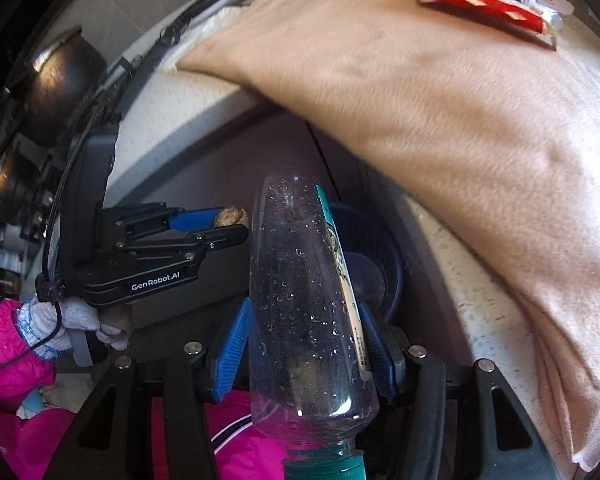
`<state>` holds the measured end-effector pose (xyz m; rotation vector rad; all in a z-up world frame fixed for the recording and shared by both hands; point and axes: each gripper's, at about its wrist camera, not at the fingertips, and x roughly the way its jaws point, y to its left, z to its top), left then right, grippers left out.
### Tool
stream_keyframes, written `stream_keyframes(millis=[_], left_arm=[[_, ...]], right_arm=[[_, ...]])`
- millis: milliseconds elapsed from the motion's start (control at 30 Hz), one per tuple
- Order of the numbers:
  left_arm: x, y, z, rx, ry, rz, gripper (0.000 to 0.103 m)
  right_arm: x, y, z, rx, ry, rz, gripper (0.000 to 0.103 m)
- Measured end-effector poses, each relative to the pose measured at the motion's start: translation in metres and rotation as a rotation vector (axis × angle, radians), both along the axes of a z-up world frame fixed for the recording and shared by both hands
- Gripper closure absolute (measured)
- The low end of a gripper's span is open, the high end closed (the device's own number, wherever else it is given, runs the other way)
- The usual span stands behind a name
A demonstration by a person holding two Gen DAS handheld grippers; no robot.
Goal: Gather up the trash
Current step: 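Lift the lid and bottle and carry both down over the blue basket, then open the left tool and right tool to drop lid and bottle into basket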
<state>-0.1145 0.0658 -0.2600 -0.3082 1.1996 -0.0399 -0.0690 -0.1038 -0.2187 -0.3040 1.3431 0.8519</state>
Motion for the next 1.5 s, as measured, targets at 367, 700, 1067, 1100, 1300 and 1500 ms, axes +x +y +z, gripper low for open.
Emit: stream_keyframes(millis=[367,700,1067,1100,1300,1500], left_arm=[[0.009,-0.001,-0.046,0.007,0.086,-0.007,0.071],[0.012,-0.001,-0.077,0.033,0.15,-0.017,0.071],[0.018,-0.006,-0.088,0.044,0.17,-0.019,0.066],[0.019,-0.007,-0.087,0.05,0.165,-0.019,0.06],[0.022,-0.009,-0.08,0.061,0.153,-0.023,0.047],[0.021,-0.008,-0.069,0.068,0.129,-0.024,0.047]], right_arm=[[-0.004,0.025,-0.055,-0.124,0.009,0.029,0.046],[-0.004,0.046,-0.084,-0.178,0.02,0.032,0.045],[-0.006,0.047,-0.084,-0.177,0.012,0.031,0.041],[-0.006,0.046,-0.081,-0.173,0.009,0.03,0.036],[-0.004,0.047,-0.072,-0.155,-0.002,0.023,0.03],[-0.002,0.039,-0.058,-0.115,0.011,0.017,0.03]])
